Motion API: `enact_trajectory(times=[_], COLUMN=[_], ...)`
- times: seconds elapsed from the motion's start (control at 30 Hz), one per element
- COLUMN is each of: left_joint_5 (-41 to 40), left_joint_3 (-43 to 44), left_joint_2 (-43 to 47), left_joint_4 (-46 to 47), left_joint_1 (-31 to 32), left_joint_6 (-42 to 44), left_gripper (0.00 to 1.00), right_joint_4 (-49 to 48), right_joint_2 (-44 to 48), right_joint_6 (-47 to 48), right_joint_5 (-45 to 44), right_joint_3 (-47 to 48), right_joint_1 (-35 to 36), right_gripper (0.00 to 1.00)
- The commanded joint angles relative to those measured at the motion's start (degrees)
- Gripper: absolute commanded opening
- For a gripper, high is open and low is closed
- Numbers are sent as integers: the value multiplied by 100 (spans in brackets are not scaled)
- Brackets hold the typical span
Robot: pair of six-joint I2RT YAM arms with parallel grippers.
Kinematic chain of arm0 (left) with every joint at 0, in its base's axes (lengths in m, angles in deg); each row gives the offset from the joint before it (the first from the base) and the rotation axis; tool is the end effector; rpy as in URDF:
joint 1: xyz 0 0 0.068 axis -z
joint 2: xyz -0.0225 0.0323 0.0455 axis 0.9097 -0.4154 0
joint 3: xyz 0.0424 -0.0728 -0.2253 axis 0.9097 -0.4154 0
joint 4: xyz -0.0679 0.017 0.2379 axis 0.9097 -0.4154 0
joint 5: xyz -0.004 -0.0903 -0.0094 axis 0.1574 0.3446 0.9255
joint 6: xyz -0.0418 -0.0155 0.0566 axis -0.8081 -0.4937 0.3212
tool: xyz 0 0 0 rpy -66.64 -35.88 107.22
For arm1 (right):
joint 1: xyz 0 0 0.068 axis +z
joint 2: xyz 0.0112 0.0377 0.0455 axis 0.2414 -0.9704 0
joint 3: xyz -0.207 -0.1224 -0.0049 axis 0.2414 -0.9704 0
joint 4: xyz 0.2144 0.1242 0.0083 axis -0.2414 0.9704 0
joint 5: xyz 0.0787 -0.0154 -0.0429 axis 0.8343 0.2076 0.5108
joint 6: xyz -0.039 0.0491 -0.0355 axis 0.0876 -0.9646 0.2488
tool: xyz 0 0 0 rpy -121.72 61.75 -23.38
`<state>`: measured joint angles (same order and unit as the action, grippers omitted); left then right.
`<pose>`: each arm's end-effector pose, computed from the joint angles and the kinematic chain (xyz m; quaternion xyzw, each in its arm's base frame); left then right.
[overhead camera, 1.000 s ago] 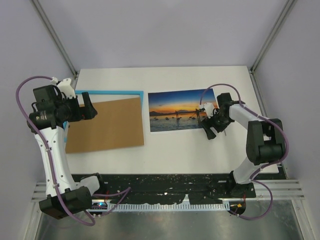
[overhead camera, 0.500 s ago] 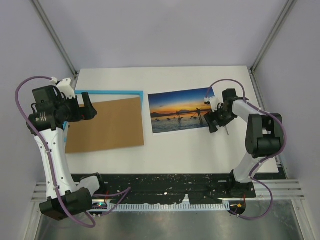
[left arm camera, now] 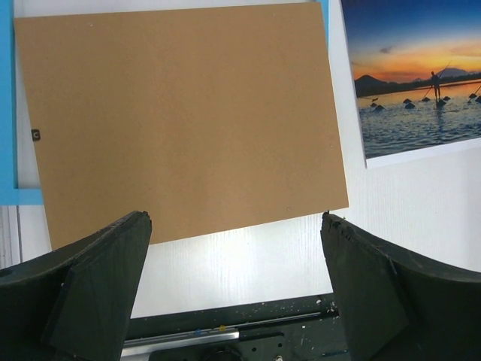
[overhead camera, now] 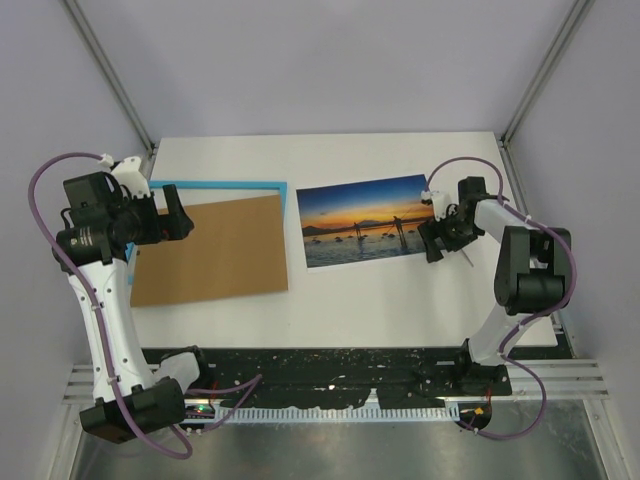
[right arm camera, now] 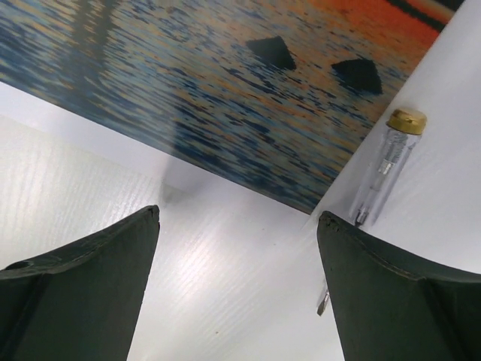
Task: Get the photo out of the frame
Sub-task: Adjust the photo at the center of the board.
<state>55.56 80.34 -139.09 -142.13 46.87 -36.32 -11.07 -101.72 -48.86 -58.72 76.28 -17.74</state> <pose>0.1970 0.0411 0.3619 -0.0398 0.9010 -0.1103 0.4177 0.3179 -0.0061 0.1190 -0.2723 0.9436 0.0724 0.1737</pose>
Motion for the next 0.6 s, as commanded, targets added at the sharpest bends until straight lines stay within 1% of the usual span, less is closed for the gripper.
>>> enact_trajectory(times=[0.0,0.1,0.17,0.2,0.3,0.4,0.43,0.57], left_joint_5=[-8,-17,-17,-17,-8,-17,-8,-8], left_joint_3=[242,259,277,286,303,312,321,303], left_joint_2=[131,149,157,140,140,114,122,131], left_joint_4=[65,47,38,38,21,12,3,3], left_joint_1=[22,22,13,22,22,31,22,22], left_joint_6=[14,14,14,14,5,-4,-12,-30], left_gripper=[100,100,100,100,100,100,100,100], right_joint_4=[252,446,499,508,525,455,446,411], right_joint_2=[339,575,760,804,945,797,726,199], right_joint_6=[23,225,322,348,349,244,226,111], right_joint_5=[680,979,1059,1076,1269,1402,1428,1630], right_joint_3=[195,63,-77,-156,-183,-35,36,484], right_joint_1=[78,376,945,1122,1903,2485,2800,3627], right_gripper=[90,90,90,90,90,90,90,90])
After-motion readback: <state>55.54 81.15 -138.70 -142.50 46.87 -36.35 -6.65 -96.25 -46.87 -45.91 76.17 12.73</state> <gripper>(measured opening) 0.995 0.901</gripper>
